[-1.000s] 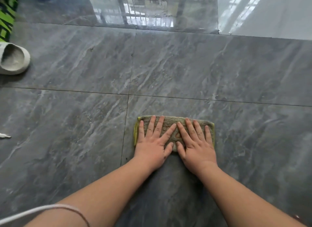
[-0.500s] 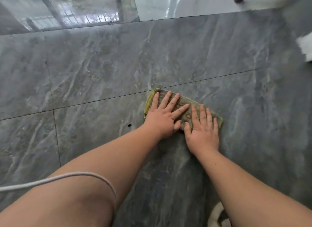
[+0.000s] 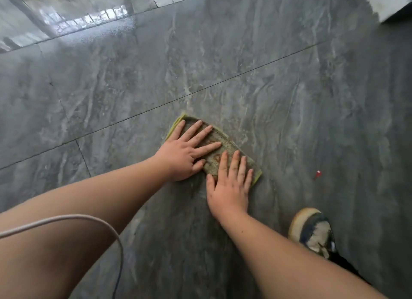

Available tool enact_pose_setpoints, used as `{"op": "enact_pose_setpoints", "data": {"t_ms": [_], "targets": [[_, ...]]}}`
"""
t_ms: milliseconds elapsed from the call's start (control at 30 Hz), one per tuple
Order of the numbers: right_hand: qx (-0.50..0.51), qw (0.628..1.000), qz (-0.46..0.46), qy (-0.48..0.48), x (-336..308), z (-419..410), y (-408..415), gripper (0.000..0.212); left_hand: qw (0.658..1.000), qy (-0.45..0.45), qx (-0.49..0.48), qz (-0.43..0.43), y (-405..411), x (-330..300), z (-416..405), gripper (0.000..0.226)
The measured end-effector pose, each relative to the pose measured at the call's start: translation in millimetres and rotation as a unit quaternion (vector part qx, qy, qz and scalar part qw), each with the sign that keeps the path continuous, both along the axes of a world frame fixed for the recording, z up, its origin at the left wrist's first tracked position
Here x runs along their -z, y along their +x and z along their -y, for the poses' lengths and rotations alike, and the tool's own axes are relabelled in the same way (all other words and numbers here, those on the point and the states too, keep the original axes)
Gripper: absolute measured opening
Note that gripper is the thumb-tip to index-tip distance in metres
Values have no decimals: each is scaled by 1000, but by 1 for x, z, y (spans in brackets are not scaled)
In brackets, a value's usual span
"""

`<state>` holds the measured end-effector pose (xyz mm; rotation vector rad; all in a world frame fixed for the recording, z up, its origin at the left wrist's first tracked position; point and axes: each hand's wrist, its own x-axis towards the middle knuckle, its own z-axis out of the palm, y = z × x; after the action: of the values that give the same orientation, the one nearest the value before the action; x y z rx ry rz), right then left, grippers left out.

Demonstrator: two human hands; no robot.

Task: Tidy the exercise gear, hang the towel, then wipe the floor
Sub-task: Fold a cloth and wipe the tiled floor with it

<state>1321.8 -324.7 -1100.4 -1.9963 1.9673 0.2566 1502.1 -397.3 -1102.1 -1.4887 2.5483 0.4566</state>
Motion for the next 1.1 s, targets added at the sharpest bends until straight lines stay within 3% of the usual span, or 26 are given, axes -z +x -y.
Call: {"op": "enact_pose_setpoints", "data": {"t_ms": [200,400,900,1100], "targets": [[120,992,13,24,-5,-67,41,78,996,2,89,-3,18,2,-48,64],[163,986,24,25,-9,-50,28,75,995,10,101,1,-2,2,-32,61],[172,983,-24,-62,11,118,-224,73,996,-4,90,13,-260,2,146,62],[165,984,-42,-48,14,165,-263,69,997,-1,73,17,-297,4,179,62]]}}
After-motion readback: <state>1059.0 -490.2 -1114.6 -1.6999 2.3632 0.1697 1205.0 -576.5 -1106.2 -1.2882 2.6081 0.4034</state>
